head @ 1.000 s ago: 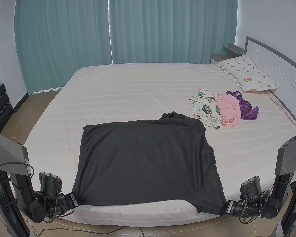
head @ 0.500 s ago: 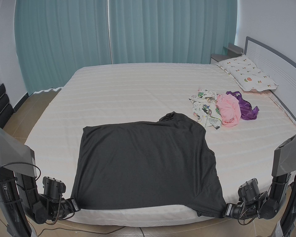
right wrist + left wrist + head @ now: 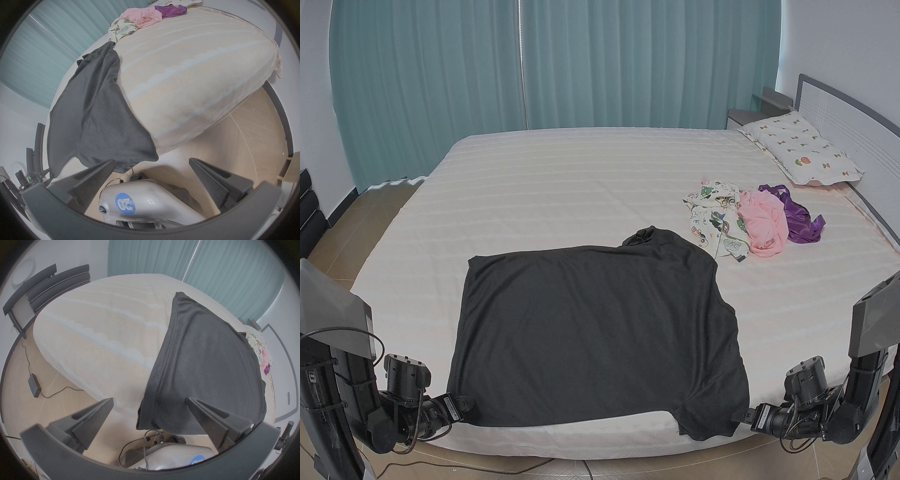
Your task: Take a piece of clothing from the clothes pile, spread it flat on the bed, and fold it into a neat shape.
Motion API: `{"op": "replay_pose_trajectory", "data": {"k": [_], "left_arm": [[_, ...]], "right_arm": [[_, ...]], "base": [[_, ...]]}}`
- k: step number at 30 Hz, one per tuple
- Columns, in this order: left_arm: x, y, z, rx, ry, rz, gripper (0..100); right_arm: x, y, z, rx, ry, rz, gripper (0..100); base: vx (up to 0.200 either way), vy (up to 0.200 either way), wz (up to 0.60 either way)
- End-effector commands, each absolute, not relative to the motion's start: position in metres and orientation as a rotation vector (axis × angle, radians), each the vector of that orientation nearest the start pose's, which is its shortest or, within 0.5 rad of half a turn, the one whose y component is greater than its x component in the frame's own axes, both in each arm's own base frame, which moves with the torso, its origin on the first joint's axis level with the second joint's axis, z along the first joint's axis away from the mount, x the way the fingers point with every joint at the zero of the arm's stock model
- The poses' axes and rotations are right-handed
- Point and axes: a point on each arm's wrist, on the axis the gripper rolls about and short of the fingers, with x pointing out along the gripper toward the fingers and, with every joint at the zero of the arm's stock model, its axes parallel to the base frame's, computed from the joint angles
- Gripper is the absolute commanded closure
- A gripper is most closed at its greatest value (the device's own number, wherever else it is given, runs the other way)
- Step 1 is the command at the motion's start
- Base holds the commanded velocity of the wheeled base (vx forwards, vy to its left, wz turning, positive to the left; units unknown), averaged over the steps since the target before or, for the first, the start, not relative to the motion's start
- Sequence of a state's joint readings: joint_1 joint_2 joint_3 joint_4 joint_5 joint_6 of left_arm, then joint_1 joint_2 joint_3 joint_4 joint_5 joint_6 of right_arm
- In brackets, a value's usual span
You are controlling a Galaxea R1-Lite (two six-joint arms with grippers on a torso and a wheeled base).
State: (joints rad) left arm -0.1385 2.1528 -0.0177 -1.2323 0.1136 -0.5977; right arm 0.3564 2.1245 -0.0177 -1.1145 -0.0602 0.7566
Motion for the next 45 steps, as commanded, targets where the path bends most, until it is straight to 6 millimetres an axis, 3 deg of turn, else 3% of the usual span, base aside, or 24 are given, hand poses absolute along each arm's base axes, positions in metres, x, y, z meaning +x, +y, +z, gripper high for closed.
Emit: {"op": "replay_pose_trajectory", "data": {"k": [1,29,30,39,45], "left_arm": [[0.192,-0.025,-0.021,-0.455,0.912,0.223,0],[0.195,-0.020,-0.014,-0.558,0.914,0.105,0],[0.194,-0.020,-0.014,-0.557,0.917,0.106,100],[0.195,-0.018,-0.017,-0.560,0.925,0.122,100],[0.196,-0.014,-0.003,-0.586,0.844,0.108,100]], "right_arm": [[0.173,0.063,-0.023,0.475,1.044,-0.121,0],[0.173,0.064,-0.022,0.473,1.037,-0.119,0],[0.173,0.064,-0.022,0.472,1.037,-0.119,0],[0.175,0.064,-0.020,0.481,1.015,-0.113,0],[0.183,0.062,-0.005,0.535,0.897,-0.079,0]], "base": [[0.000,0.000,0.00],[0.000,0.000,0.00],[0.000,0.000,0.00],[0.000,0.000,0.00],[0.000,0.000,0.00]]}}
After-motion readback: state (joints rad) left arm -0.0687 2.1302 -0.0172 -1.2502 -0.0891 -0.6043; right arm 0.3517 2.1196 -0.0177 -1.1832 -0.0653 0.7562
